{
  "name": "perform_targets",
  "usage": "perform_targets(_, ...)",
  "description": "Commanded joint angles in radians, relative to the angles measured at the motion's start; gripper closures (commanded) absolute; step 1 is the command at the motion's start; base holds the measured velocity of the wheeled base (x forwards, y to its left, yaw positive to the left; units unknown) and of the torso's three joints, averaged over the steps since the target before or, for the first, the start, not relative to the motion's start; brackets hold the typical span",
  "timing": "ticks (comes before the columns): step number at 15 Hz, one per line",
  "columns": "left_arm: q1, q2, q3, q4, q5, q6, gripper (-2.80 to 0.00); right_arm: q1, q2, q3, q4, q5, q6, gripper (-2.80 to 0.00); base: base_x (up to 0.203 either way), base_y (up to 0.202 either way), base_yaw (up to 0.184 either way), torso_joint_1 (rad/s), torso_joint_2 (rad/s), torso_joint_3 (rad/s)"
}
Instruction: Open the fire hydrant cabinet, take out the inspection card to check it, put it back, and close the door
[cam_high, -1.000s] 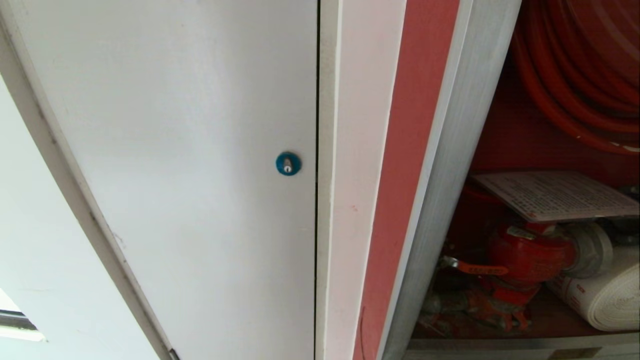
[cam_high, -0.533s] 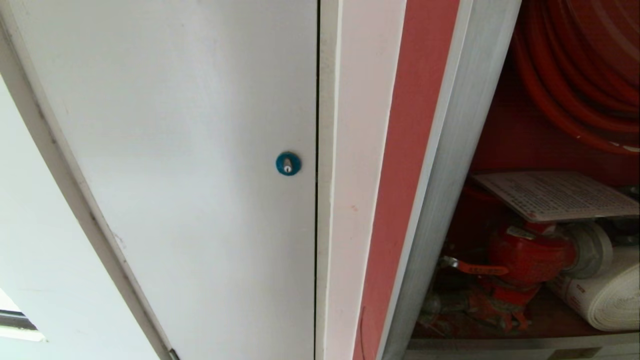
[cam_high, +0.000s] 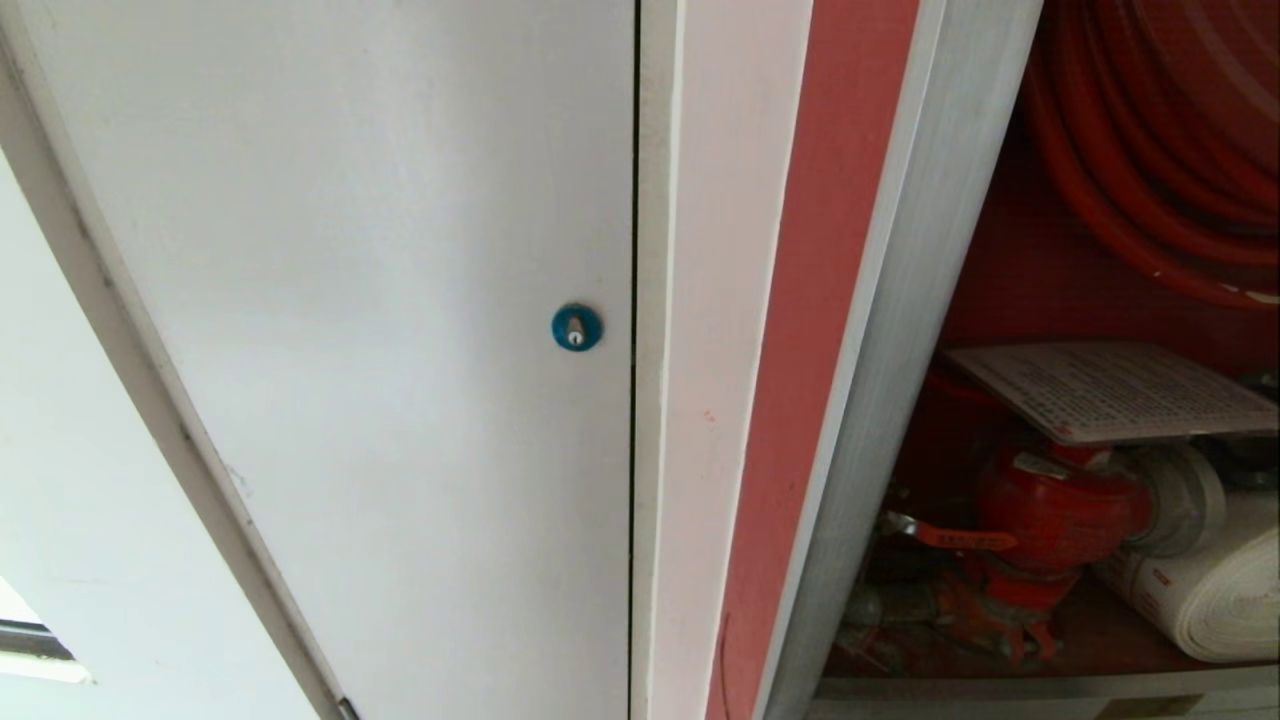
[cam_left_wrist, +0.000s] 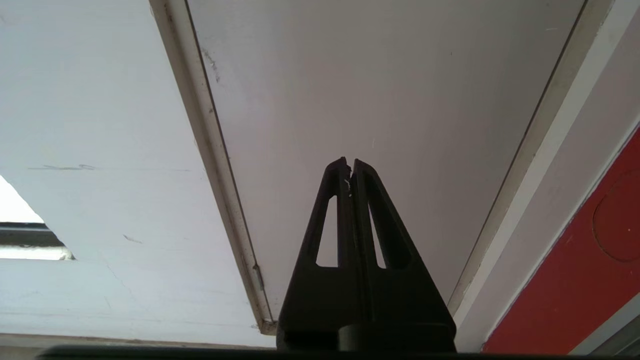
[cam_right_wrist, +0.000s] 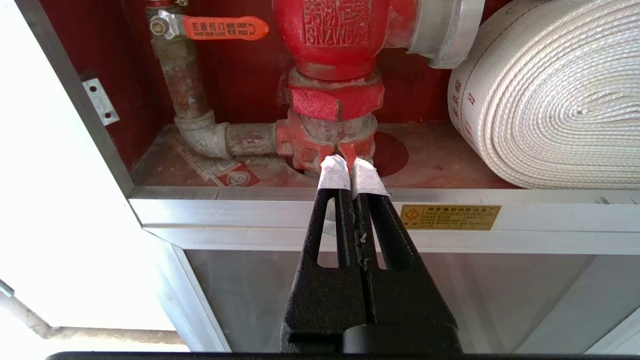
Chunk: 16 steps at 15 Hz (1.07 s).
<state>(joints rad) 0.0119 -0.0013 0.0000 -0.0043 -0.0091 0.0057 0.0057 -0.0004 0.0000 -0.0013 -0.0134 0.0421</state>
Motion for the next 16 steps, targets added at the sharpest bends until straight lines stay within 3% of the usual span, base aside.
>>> perform_targets(1,0.000,0.000,0.003,0.000,0.000,0.000,0.00,0.000,-0.003,0.000,0.000,0.000,-0.001,0.00,0.000,0.000,0.000,0.000,0.00,0.000)
perform_targets(16,0.000,0.000,0.003,0.000,0.000,0.000,0.00,0.000,-0.002,0.000,0.000,0.000,0.000,0.00,0.000,0.000,0.000,0.000,0.00,0.000)
